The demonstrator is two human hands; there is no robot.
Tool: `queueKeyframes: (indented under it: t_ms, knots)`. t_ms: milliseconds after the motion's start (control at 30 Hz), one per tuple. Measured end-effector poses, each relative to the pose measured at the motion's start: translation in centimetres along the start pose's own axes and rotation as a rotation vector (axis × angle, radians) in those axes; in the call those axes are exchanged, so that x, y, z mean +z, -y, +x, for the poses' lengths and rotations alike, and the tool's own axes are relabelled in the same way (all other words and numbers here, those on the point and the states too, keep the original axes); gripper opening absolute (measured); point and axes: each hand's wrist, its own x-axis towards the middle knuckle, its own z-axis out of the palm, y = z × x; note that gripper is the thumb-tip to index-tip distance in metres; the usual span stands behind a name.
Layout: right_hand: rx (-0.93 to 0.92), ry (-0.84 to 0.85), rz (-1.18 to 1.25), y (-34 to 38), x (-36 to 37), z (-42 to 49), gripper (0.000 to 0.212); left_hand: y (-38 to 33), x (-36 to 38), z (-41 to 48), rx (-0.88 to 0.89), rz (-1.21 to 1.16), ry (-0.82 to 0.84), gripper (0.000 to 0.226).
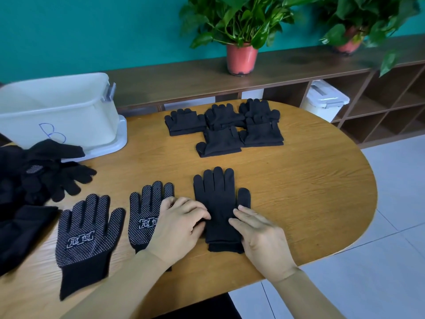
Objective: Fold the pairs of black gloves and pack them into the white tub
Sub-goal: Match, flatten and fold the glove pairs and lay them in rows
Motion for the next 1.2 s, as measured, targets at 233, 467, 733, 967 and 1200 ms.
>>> queueKeyframes:
  t_ms: [233, 467, 733, 967, 1200]
  knots:
    - [0.003, 0.022, 0.025, 0.1, -0.2, 0.1, 0.058, 0.3, -0.5, 0.0, 0.088, 0.058, 0.039, 0.023]
    - [-0.067, -0.015, -0.037, -0.1, 0.2, 0.0, 0.038, 0.1, -0.6, -0.3, 0.031, 0.004, 0.108, 0.021]
    - [0.061, -0.147, -0.103, -0.4, -0.2, 3.5, 0.028, 0.9, -2.4, 3.2, -0.173, -0.118, 0.089, 0.030]
    - [0.277, 0.575, -0.211, 0.5, 1.8, 8.2, 0.061, 0.0, 0.3, 7.1, -0.134, 0.176, 0.580, 0.061]
    - [0.242, 0.656, -0.276, -0.6, 2.0, 7.6, 0.085, 0.9, 0.5, 6.2, -0.150, 0.360, 0.694, 0.068]
